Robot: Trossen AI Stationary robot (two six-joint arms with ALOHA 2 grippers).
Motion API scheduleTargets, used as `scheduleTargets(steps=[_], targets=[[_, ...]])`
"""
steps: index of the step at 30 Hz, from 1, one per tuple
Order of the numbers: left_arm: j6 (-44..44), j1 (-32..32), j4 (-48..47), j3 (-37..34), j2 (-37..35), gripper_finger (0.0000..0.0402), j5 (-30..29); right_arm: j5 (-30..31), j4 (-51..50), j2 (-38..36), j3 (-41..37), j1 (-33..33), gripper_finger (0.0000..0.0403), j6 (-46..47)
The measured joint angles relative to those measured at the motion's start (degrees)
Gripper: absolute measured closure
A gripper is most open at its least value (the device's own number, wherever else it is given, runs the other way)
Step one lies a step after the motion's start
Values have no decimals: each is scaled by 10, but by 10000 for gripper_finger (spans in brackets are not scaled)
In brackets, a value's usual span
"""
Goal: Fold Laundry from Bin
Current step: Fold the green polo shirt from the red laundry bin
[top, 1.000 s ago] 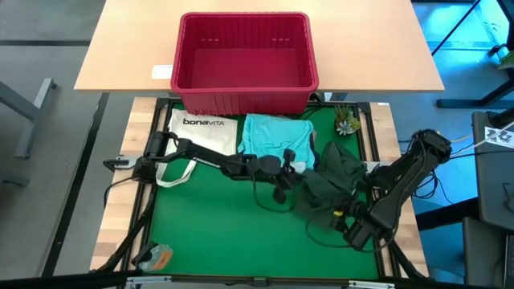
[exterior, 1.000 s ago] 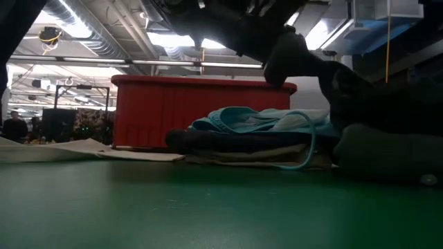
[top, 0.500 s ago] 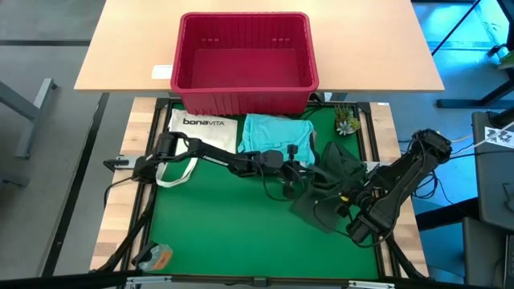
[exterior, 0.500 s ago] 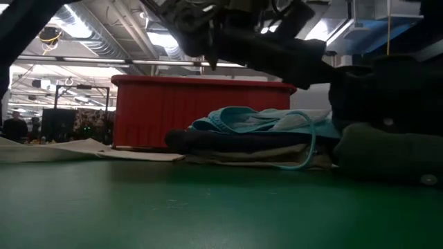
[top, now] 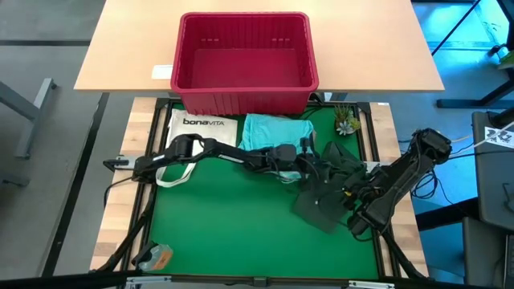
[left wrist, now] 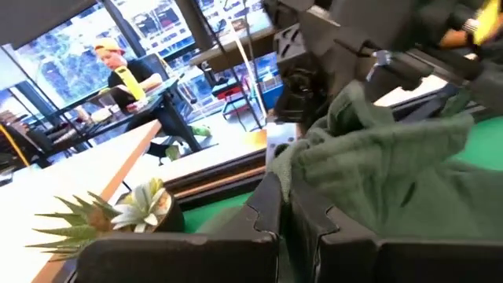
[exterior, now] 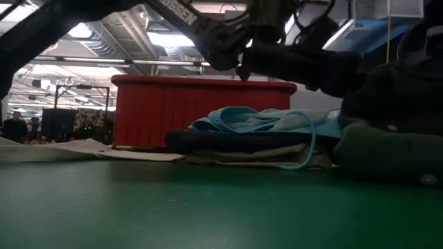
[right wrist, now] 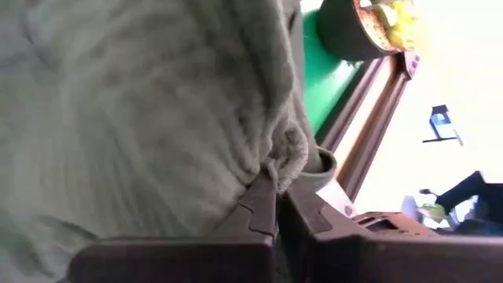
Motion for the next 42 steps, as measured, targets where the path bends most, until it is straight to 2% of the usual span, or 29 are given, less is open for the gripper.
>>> scheduleTargets(steps=[9, 18, 23, 29, 33, 37, 42], targets=[[0, 30, -6, 16, 28, 399, 0, -25, 0, 0, -6, 0, 399, -17], [-1, 32, 7, 16, 27, 350, 0, -46, 1, 0, -6, 0, 387, -29], [-2, 29, 1, 16, 27, 314, 0, -50, 13, 0, -4, 0, 351, -28], [-41, 29, 2, 16, 27, 267, -7, -52, 11, 0, 14, 0, 269, -30], [-59, 27, 1, 16, 23, 246, -20, -77, 2, -4, 32, 0, 225, -68], [-60, 26, 3, 29, 21, 241, -43, -96, 0, -21, 37, 0, 207, -82], [-59, 27, 1, 54, 21, 240, -79, -105, 1, -54, 37, 0, 205, -90]])
